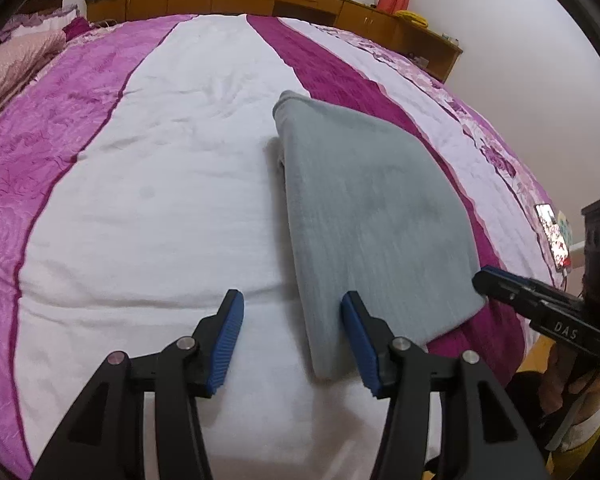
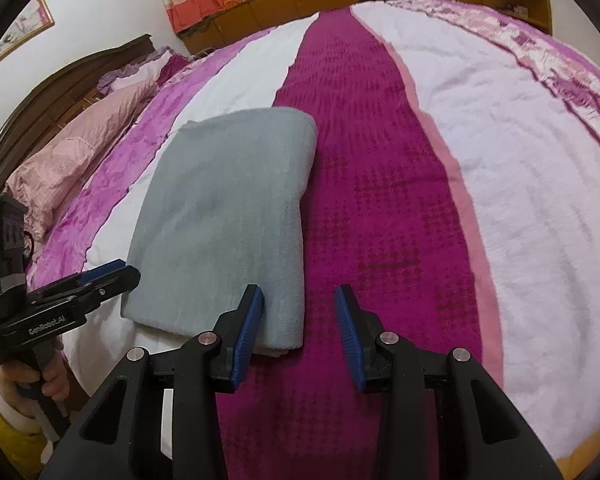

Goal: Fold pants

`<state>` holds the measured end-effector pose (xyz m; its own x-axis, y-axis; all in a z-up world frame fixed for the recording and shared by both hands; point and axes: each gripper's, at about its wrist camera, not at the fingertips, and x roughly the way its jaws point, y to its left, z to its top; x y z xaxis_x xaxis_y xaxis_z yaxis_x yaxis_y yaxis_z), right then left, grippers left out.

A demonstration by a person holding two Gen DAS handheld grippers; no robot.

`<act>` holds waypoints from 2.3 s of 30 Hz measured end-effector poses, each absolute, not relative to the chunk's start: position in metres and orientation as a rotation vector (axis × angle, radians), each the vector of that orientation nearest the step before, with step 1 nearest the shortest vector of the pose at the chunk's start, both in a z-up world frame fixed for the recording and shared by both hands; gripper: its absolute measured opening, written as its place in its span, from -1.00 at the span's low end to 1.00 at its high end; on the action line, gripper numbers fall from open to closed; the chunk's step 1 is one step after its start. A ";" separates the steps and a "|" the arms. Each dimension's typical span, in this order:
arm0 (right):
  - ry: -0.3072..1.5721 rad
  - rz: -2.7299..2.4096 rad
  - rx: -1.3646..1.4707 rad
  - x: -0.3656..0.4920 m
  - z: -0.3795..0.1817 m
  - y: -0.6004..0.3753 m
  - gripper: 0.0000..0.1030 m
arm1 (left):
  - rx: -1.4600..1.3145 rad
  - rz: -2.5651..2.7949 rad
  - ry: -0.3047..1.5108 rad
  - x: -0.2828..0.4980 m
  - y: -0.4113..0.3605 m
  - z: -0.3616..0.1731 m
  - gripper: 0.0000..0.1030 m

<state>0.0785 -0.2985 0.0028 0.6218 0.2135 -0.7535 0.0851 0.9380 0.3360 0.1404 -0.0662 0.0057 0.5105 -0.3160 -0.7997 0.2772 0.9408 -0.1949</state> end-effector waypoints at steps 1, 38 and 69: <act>0.895 0.068 0.350 0.074 0.006 -0.297 -0.41 | -0.035 -0.354 0.969 0.138 -0.067 0.008 0.06; 0.981 -0.135 0.195 0.025 -0.031 -0.256 0.91 | 0.079 -0.183 0.980 0.073 -0.088 -0.031 0.83; 0.980 -0.136 0.195 0.025 -0.031 -0.256 0.91 | 0.078 -0.182 0.981 0.073 -0.088 -0.031 0.83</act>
